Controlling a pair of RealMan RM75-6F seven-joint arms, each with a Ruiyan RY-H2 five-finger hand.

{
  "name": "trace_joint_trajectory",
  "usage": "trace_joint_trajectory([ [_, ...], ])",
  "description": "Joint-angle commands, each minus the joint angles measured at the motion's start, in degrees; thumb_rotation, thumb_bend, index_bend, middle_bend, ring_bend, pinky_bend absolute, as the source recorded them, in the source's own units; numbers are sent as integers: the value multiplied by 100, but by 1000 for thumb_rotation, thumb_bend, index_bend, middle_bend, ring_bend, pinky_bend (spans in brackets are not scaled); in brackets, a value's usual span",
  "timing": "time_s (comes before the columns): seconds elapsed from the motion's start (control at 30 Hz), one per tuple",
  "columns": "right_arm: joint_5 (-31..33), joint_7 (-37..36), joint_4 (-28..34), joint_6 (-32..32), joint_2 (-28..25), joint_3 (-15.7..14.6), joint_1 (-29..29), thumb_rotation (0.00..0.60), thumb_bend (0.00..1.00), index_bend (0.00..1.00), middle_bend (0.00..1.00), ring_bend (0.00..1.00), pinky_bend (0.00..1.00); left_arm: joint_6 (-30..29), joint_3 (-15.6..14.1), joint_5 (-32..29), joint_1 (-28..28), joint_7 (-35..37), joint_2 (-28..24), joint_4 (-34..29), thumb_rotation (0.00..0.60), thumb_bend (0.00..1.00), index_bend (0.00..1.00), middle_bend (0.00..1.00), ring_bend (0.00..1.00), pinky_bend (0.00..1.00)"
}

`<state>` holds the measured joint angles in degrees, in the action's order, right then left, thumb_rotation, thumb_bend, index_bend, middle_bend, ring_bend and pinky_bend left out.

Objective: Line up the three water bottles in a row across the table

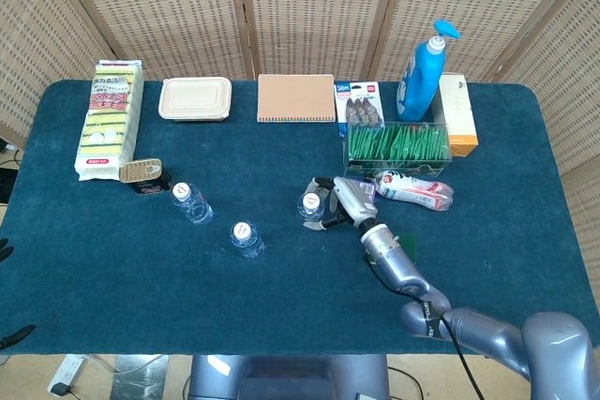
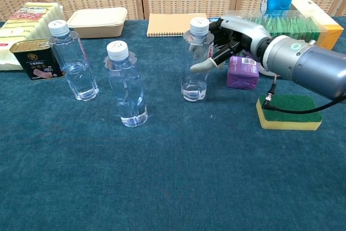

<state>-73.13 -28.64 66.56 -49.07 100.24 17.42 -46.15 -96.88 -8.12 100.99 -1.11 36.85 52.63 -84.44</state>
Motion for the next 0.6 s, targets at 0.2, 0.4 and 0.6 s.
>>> trace_joint_trajectory([
  [0.2, -51, 177, 640, -344, -326, -4, 229, 600, 194, 526, 579, 527, 632, -40, -11, 33, 1, 85, -10, 45, 600, 123, 0, 0, 0, 0],
  [0.4, -337, 446, 1668, -683, -1050, -192, 540, 600, 199, 526, 581, 525, 632, -118, -30, 94, -20, 121, -3, 101, 600, 122, 0, 0, 0, 0],
  [0.6, -482, 765, 2457, -820, -1599, -423, 771, 600, 199, 526, 581, 516, 632, -213, -68, 223, -38, 95, 13, 136, 600, 123, 0, 0, 0, 0],
])
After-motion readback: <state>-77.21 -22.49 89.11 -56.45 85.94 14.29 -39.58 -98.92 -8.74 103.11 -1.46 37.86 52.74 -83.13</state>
